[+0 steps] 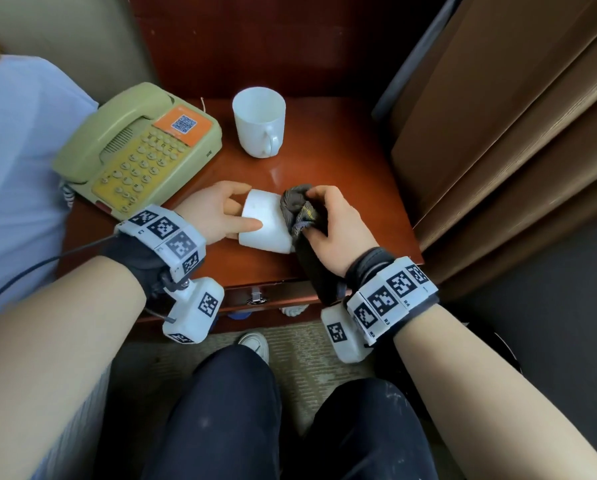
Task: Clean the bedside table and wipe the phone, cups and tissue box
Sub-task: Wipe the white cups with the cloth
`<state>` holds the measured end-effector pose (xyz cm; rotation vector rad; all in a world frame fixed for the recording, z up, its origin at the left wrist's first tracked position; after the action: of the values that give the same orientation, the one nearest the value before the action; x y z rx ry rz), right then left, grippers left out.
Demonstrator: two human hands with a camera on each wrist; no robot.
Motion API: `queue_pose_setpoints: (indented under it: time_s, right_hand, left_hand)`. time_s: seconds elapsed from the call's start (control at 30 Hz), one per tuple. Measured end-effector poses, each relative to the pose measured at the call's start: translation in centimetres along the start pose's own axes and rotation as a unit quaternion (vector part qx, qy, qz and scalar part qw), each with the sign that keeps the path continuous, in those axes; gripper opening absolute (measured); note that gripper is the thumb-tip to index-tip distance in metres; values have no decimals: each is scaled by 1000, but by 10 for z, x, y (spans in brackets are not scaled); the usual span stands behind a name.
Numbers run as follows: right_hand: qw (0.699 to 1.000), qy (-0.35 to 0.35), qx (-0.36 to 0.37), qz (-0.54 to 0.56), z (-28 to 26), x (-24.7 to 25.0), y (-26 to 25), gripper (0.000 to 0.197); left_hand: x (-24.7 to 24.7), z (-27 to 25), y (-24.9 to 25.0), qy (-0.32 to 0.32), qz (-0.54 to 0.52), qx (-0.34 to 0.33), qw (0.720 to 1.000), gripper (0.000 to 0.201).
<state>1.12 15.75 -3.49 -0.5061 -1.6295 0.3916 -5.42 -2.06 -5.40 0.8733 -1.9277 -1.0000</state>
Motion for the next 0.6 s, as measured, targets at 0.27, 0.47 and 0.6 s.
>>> queue_pose_setpoints:
  time_s: [0.27,0.47,0.6]
  right_hand:
    - [993,76,58,-74,6,22,-18,59]
    - [934,-99,170,-299,18,2,-55,55]
    - [941,-104,85,-311,23,18,-7,56]
  left_hand:
    - [-7,-11,1,15,1,-25,1000,29]
    - [-8,-18,7,21,63,-57,996,14]
    - [-9,-17,10,27,72,-47,996,31]
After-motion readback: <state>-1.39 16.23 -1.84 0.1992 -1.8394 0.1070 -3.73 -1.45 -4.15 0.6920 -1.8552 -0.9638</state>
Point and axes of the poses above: each hand's wrist, its own z-axis towards the middle knuckle, its own x-axis out of the back of the hand, y = z × x, the point moved 4 cm from there along z, towards the middle knuckle, and after that the axes turned 14 degrees about -z, right-handed, at the moved point
